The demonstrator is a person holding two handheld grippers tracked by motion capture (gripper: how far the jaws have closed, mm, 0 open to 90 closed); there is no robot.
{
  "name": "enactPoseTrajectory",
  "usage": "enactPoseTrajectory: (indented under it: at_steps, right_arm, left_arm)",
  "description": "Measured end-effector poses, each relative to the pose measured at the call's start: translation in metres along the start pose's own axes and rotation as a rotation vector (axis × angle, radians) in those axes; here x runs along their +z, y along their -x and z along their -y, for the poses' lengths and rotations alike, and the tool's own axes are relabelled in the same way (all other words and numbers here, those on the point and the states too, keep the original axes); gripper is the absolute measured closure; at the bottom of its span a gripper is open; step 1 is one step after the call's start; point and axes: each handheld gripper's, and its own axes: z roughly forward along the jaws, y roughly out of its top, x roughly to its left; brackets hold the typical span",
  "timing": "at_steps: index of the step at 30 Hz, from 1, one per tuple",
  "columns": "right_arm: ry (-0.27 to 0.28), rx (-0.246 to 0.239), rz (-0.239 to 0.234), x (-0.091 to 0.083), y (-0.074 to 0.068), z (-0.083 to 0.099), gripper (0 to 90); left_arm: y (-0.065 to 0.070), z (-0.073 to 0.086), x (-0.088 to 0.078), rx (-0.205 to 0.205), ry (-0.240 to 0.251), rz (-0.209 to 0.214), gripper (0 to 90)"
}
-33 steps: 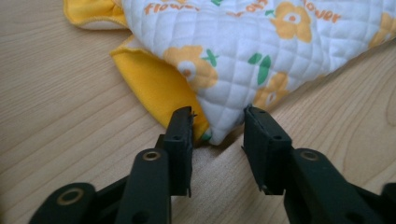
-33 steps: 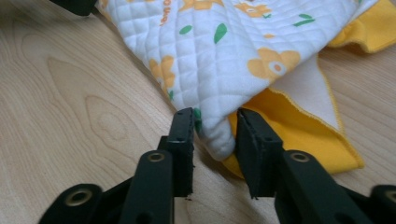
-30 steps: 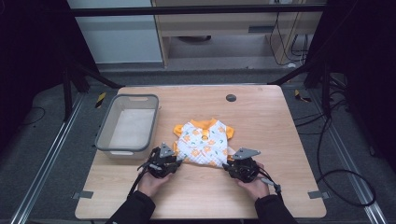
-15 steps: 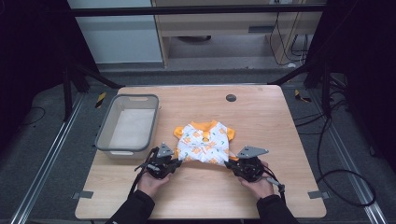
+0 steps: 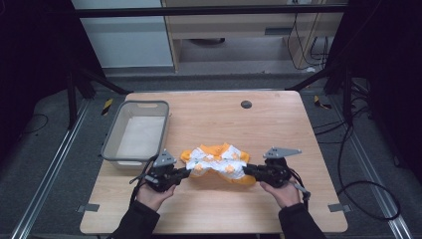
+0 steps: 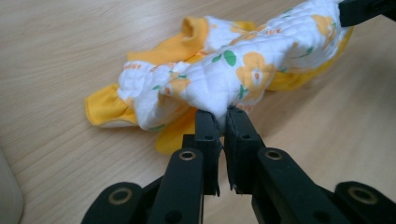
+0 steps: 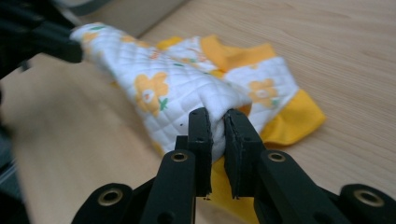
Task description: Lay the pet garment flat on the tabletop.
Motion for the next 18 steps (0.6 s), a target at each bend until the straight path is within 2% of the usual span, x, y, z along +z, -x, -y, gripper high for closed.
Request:
enactPoseTrajectory:
  at_steps: [1, 3, 7, 9, 12, 15, 18]
  right_arm:
    - [-0.021, 0.050, 0.020, 0.010, 0.009, -0.004, 80.4]
    - [-0.024, 0.061, 0.075, 0.026, 0.019, -0.006, 78.7]
    - [-0.017, 0.034, 0.205, 0.054, 0.027, -0.001, 75.8]
    - [-0.002, 0.017, 0.238, 0.059, 0.027, 0.003, 74.4]
    - [0.013, -0.006, 0.255, 0.053, 0.025, 0.002, 69.4]
    - [0.047, -0.034, 0.259, 0.039, 0.023, 0.000, 65.3]
    - [0.097, -0.057, 0.263, 0.022, 0.021, 0.000, 61.7]
  left_arm:
    - [-0.004, -0.002, 0.006, -0.010, 0.000, -0.013, 83.6]
    - [-0.013, -0.004, 0.021, -0.036, 0.008, -0.028, 82.6]
    - [-0.021, -0.002, 0.041, -0.058, 0.034, -0.065, 77.1]
    - [-0.021, 0.001, 0.045, -0.051, 0.035, -0.086, 63.9]
    - [-0.023, 0.005, 0.037, -0.036, 0.064, -0.102, 50.6]
    - [-0.024, 0.006, 0.025, -0.030, 0.083, -0.094, 41.4]
    - [-0.022, 0.010, 0.011, -0.016, 0.099, -0.088, 35.7]
